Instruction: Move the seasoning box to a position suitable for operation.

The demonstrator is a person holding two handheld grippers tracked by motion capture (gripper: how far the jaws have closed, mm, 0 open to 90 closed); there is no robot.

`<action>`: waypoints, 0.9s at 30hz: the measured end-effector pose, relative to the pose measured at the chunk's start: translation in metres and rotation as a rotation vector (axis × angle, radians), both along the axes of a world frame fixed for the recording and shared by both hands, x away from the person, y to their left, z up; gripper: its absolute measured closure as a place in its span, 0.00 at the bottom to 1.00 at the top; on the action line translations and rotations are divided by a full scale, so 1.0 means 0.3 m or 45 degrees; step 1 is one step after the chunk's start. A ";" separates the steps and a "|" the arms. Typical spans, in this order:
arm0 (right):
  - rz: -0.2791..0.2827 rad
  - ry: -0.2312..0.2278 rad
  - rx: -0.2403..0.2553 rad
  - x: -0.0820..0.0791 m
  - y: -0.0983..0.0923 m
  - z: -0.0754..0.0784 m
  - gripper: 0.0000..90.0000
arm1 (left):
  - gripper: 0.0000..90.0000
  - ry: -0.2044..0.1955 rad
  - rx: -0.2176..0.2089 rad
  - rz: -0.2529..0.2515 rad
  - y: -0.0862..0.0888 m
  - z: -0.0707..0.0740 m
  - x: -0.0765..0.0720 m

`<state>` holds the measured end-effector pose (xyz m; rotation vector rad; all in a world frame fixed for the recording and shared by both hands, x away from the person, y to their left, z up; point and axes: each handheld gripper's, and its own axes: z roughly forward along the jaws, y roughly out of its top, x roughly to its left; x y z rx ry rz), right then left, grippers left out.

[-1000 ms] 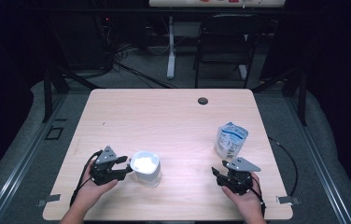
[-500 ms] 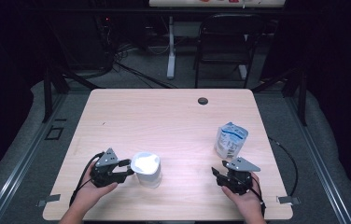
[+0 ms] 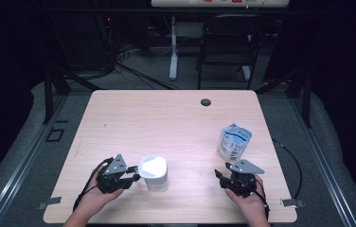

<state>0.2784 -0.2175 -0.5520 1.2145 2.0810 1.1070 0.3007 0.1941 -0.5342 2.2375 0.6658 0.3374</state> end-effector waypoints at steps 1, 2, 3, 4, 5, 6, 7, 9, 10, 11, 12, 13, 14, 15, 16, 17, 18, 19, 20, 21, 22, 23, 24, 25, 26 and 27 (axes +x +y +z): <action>0.000 0.000 0.000 0.000 0.000 0.000 0.54 | 0.75 -0.005 -0.001 -0.010 -0.005 -0.001 -0.002; -0.002 -0.002 0.005 0.000 0.002 -0.001 0.54 | 0.75 -0.010 0.002 -0.014 -0.010 -0.001 -0.004; -0.001 -0.002 0.007 0.000 0.003 -0.001 0.54 | 0.75 -0.018 0.007 -0.019 -0.015 -0.001 -0.006; 0.003 0.003 0.003 -0.001 0.005 0.000 0.55 | 0.76 -0.025 0.012 -0.028 -0.020 -0.001 -0.008; 0.003 0.003 0.003 -0.001 0.005 0.000 0.55 | 0.76 -0.035 0.013 -0.032 -0.026 -0.002 -0.010; 0.003 0.003 0.012 -0.001 0.007 -0.002 0.55 | 0.76 -0.041 0.017 -0.038 -0.032 -0.003 -0.013; 0.007 0.006 0.013 -0.001 0.008 -0.002 0.55 | 0.76 -0.042 0.026 -0.050 -0.033 -0.001 -0.014; 0.010 0.012 0.019 0.000 0.008 -0.003 0.56 | 0.76 -0.059 0.039 -0.056 -0.042 -0.001 -0.018; 0.010 0.012 0.019 0.000 0.008 -0.003 0.56 | 0.76 -0.059 0.039 -0.056 -0.042 -0.001 -0.018; 0.011 0.014 0.024 0.000 0.008 -0.003 0.56 | 0.76 -0.061 0.040 -0.058 -0.044 -0.001 -0.019; 0.013 0.016 0.026 0.000 0.009 -0.004 0.56 | 0.76 -0.062 0.036 -0.063 -0.046 -0.002 -0.019; 0.015 0.018 0.026 0.000 0.010 -0.004 0.56 | 0.76 -0.062 0.038 -0.068 -0.047 -0.002 -0.019; 0.020 0.019 0.033 0.000 0.013 -0.005 0.57 | 0.76 -0.057 0.035 -0.079 -0.049 -0.002 -0.021; 0.020 0.019 0.033 0.000 0.013 -0.005 0.57 | 0.76 -0.057 0.035 -0.079 -0.049 -0.002 -0.021; 0.022 0.021 0.028 -0.001 0.014 -0.004 0.57 | 0.76 -0.064 0.035 -0.087 -0.053 -0.002 -0.022; 0.035 0.027 0.031 0.000 0.015 -0.004 0.58 | 0.76 -0.064 0.036 -0.095 -0.055 -0.002 -0.023; 0.042 0.038 0.037 0.001 0.015 -0.005 0.58 | 0.76 -0.063 0.032 -0.097 -0.058 -0.003 -0.024; 0.042 0.038 0.037 0.001 0.015 -0.005 0.58 | 0.76 -0.063 0.032 -0.097 -0.058 -0.003 -0.024; 0.042 0.036 0.036 0.001 0.016 -0.006 0.58 | 0.76 -0.062 0.034 -0.106 -0.060 -0.002 -0.025; 0.044 0.039 0.031 0.001 0.017 -0.006 0.58 | 0.76 -0.064 0.031 -0.110 -0.063 -0.003 -0.027; 0.048 0.033 0.038 0.001 0.020 -0.006 0.58 | 0.76 -0.067 0.035 -0.121 -0.068 -0.003 -0.030; 0.048 0.033 0.038 0.001 0.020 -0.006 0.58 | 0.76 -0.067 0.035 -0.121 -0.068 -0.003 -0.030; 0.049 0.034 0.034 0.000 0.020 -0.005 0.58 | 0.76 -0.064 0.035 -0.130 -0.071 -0.002 -0.031; 0.050 0.034 0.035 0.000 0.021 -0.005 0.58 | 0.76 -0.063 0.035 -0.131 -0.074 -0.002 -0.033; 0.054 0.034 0.029 0.000 0.022 -0.005 0.58 | 0.76 -0.065 0.038 -0.138 -0.077 -0.002 -0.034; 0.055 0.033 0.030 0.000 0.023 -0.005 0.58 | 0.76 -0.067 0.038 -0.140 -0.078 -0.002 -0.035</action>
